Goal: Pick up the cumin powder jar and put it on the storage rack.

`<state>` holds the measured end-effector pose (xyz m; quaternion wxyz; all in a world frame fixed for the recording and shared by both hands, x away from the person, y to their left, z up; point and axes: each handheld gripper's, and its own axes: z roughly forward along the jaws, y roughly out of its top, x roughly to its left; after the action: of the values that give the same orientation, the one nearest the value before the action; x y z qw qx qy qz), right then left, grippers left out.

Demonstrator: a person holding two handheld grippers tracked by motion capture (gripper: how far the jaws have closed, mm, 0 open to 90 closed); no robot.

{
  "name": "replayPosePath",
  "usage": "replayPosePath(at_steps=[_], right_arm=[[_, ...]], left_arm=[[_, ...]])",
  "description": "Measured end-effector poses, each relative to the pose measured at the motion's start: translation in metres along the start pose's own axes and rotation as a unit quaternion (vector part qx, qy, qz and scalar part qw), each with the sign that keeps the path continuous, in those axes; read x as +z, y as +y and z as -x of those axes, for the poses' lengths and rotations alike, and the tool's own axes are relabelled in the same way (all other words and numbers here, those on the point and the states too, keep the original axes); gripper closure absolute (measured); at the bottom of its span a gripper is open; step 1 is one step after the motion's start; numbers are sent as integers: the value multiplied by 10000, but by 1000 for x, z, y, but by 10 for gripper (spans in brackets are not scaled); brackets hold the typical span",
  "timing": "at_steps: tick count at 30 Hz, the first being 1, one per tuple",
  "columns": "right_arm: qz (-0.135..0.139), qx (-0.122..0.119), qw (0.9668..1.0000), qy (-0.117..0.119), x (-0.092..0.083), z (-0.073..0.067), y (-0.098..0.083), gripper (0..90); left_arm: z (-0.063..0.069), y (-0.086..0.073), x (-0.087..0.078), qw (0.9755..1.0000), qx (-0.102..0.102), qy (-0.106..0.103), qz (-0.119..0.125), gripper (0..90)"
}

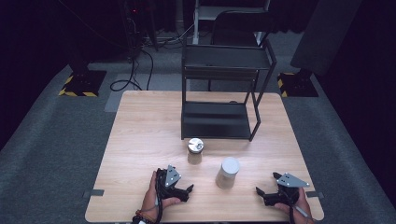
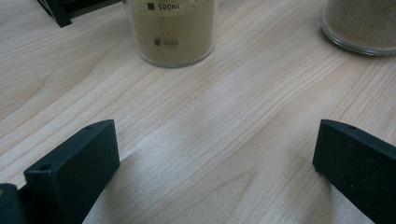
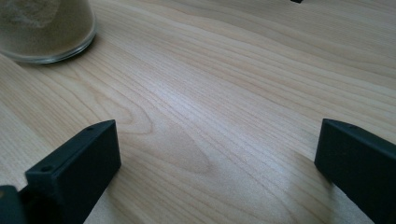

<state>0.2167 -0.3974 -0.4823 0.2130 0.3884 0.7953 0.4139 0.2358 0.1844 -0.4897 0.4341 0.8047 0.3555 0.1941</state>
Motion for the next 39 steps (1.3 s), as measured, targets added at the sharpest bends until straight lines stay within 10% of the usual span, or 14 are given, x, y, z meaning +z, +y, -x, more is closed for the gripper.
replayPosePath(at_steps=[39], right_arm=[[0,-2,10000,5,0,0,0,0]], left_arm=[[4,21,1,9988,-316,310,209,8]])
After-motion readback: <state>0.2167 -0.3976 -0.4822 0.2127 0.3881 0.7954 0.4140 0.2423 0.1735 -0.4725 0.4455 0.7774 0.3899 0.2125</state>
